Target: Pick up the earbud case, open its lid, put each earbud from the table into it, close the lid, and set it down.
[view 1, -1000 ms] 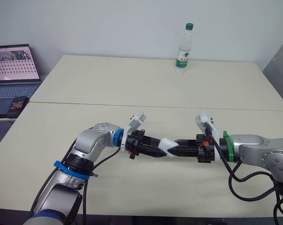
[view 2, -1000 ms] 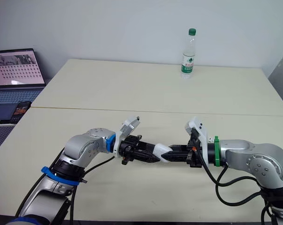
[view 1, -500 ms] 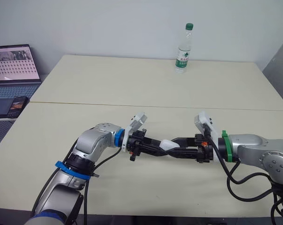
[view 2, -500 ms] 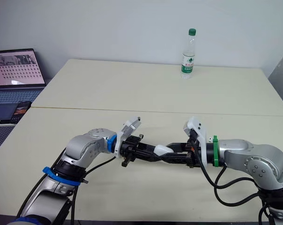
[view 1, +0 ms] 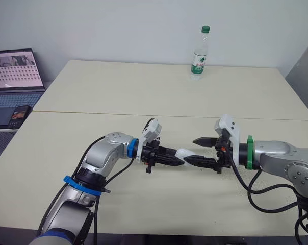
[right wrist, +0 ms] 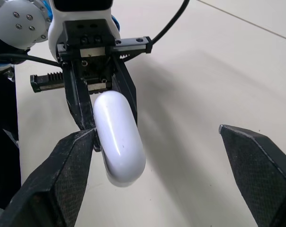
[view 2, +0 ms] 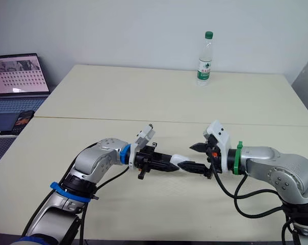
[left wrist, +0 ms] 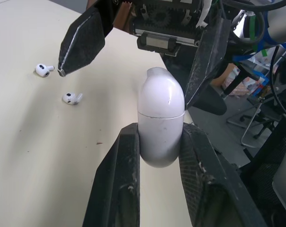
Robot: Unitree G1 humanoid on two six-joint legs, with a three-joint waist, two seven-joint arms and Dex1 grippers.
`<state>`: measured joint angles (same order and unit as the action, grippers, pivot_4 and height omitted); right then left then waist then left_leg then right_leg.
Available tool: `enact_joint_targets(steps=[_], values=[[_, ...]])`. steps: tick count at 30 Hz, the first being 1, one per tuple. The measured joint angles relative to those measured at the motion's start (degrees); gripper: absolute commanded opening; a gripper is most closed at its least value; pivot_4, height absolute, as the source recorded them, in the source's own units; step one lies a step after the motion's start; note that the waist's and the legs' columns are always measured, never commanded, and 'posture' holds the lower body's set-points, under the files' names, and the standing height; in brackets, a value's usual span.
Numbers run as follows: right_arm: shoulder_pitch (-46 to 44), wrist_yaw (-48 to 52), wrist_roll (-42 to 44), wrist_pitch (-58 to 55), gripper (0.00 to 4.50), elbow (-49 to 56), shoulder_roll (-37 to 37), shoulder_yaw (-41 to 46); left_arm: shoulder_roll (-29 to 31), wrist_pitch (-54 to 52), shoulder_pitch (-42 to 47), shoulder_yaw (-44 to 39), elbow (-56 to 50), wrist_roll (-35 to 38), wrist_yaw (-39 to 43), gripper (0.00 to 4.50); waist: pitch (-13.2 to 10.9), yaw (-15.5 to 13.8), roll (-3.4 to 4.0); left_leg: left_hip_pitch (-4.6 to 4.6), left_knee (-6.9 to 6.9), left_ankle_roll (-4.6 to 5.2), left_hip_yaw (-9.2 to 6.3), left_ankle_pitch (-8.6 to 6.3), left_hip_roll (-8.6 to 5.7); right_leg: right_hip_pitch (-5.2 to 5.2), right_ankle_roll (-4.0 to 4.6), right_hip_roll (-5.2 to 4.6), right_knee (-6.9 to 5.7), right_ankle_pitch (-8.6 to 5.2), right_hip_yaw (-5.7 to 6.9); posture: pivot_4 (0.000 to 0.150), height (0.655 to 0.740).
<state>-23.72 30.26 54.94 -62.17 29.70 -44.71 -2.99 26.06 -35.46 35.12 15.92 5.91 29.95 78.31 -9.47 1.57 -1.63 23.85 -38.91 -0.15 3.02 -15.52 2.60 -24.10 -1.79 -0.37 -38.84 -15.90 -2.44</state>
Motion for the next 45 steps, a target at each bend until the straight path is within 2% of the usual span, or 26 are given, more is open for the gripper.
enact_joint_targets(steps=[9, 20, 24, 29, 31, 35, 37, 41, 45], values=[[-0.8, 0.0, -1.8, -1.0, 4.34, -2.0, 2.2, -0.2, 0.6, 0.0, -0.5, -0.6, 1.1, -1.3, -0.1, 0.77, 0.0, 0.0, 0.00, 0.00, -0.01, 0.00, 0.00, 0.00, 0.00, -0.01, 0.00, 0.00, -0.04, 0.00, 0.01, 0.150, 0.7362], [-2.1, -2.0, -2.7, -3.2, 4.34, -4.2, 1.3, 6.6, -0.7, 2.6, -1.6, -0.2, 1.2, -2.3, 1.1, 0.77, 0.0, 0.0, 0.00, 0.00, -0.03, 0.00, 0.01, 0.00, -0.02, -0.01, 0.00, -0.01, -0.05, 0.00, -0.01, 0.150, 0.7362], [-1.2, -3.1, -3.3, -6.0, 4.34, -3.7, -2.8, 8.8, -2.2, 6.6, -2.4, -0.6, 1.6, -3.7, -1.3, 0.77, 0.0, -0.1, 0.00, 0.01, -0.03, 0.00, 0.02, 0.00, -0.04, 0.00, 0.00, -0.05, -0.03, 0.00, -0.02, 0.150, 0.7362], [3.9, -4.1, -6.7, -9.2, 4.34, -3.2, -9.4, 8.9, -3.4, 12.6, -3.7, -3.3, 3.2, -5.3, -5.5, 0.77, 0.0, -0.1, 0.02, 0.01, -0.03, 0.00, 0.02, 0.00, -0.03, 0.00, 0.00, -0.05, -0.06, 0.01, -0.02, 0.150, 0.7362], [4.8, -3.7, -9.1, -10.4, 4.34, -1.5, -14.3, 6.2, -5.2, 15.8, -3.8, -5.2, 4.5, -6.0, -8.2, 0.77, 0.0, -0.1, 0.06, -0.02, -0.04, 0.00, 0.05, 0.00, -0.03, 0.00, 0.00, -0.07, -0.08, 0.01, -0.04, 0.150, 0.7362], [3.4, -2.3, -12.7, -13.0, 4.34, 0.1, -18.9, -0.3, -8.0, 19.7, -3.6, -8.0, 6.7, -6.3, -12.8, 0.77, 0.0, 0.1, 0.06, -0.06, -0.06, 0.00, 0.06, 0.01, -0.01, 0.01, 0.00, -0.03, -0.10, 0.01, -0.06, 0.150, 0.7362], [2.3, -1.4, -13.5, -13.8, 4.34, -0.1, -19.5, -2.5, -8.6, 20.2, -3.8, -8.2, 6.6, -6.4, -14.0, 0.77, 0.0, 0.1, 0.06, -0.06, -0.05, 0.00, 0.06, 0.01, -0.02, 0.00, 0.00, -0.03, -0.10, 0.01, -0.06, 0.150, 0.7362], [-5.6, 1.4, -16.3, -16.3, 4.34, -2.7, -20.0, -10.3, -9.3, 20.7, -6.8, -8.7, 3.4, -6.3, -16.4, 0.77, 0.1, 0.2, 0.09, -0.06, -0.06, 0.00, 0.10, 0.01, 0.00, -0.02, 0.00, -0.03, -0.09, 0.01, -0.07, 0.150, 0.7362], [-14.1, 4.2, -21.3, -16.9, 4.34, -7.9, -17.2, -20.2, -8.5, 20.8, -9.9, -9.2, -0.1, -6.1, -16.9, 0.77, 0.1, 0.2, 0.11, -0.08, -0.05, 0.00, 0.10, 0.01, 0.01, -0.02, 0.01, -0.04, -0.11, 0.02, -0.09, 0.150, 0.7362]])
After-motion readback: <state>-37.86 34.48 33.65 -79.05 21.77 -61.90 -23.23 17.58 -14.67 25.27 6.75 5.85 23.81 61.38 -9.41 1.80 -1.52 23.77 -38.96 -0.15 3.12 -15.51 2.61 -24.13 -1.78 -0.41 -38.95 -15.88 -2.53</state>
